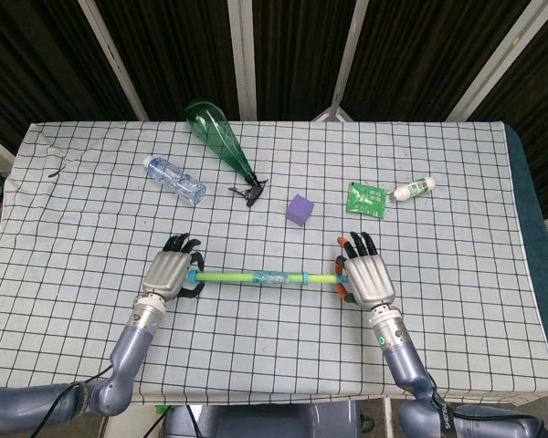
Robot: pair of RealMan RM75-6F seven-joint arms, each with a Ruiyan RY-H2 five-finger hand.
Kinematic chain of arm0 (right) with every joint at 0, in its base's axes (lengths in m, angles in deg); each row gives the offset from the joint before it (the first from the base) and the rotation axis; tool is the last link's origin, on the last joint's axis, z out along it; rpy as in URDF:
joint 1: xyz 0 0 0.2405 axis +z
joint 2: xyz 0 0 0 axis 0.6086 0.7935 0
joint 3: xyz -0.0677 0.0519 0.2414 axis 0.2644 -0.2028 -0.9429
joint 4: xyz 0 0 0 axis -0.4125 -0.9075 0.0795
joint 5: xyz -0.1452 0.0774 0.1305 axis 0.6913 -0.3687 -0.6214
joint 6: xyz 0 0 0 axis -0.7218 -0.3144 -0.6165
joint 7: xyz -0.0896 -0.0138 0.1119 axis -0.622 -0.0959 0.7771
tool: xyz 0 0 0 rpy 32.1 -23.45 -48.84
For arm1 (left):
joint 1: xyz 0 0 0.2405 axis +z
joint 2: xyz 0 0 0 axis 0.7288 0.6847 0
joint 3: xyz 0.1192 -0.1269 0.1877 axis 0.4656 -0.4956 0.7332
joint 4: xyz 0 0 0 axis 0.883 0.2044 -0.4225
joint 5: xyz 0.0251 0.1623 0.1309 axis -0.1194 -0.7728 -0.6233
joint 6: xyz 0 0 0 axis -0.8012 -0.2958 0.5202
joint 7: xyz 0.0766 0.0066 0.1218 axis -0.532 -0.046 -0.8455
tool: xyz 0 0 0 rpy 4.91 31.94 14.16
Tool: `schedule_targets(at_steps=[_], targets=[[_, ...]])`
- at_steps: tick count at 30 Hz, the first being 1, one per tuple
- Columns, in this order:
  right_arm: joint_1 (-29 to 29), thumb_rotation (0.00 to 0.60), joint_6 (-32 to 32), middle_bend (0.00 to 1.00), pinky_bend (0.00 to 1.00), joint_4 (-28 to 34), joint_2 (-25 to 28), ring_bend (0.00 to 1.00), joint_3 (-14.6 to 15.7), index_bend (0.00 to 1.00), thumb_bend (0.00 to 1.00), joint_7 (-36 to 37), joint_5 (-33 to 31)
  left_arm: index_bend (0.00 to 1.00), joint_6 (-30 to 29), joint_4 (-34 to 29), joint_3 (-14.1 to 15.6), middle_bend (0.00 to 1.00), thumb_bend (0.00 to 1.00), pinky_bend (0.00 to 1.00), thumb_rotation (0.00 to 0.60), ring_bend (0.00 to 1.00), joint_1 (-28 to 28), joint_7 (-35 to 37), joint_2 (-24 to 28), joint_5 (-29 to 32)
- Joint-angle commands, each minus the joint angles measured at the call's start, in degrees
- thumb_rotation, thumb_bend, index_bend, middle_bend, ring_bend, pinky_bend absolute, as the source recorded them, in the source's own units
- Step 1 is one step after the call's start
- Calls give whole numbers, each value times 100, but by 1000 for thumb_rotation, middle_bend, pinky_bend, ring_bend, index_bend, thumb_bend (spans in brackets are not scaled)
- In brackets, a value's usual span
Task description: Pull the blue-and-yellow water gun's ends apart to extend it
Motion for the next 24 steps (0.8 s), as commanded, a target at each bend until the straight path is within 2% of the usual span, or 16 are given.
schedule_targets(at_steps=[1,9,24], targets=[[-17,600,-41,201,0,59,56,0,-3,659,469,-2,20,577,-78,-210,45,138,548,0,600,0,51,39,173,-115],[-105,600,-187,202,0,326,305,0,15,660,469,-24,66,577,-200,-673,192,136,549,0,600,0,197,104,649,-301],[-308,600,-407,201,0,636,737,0,78,662,469,36,106,578,-279,-945,373,135,549,0,600,0,401,293,1336,-443]])
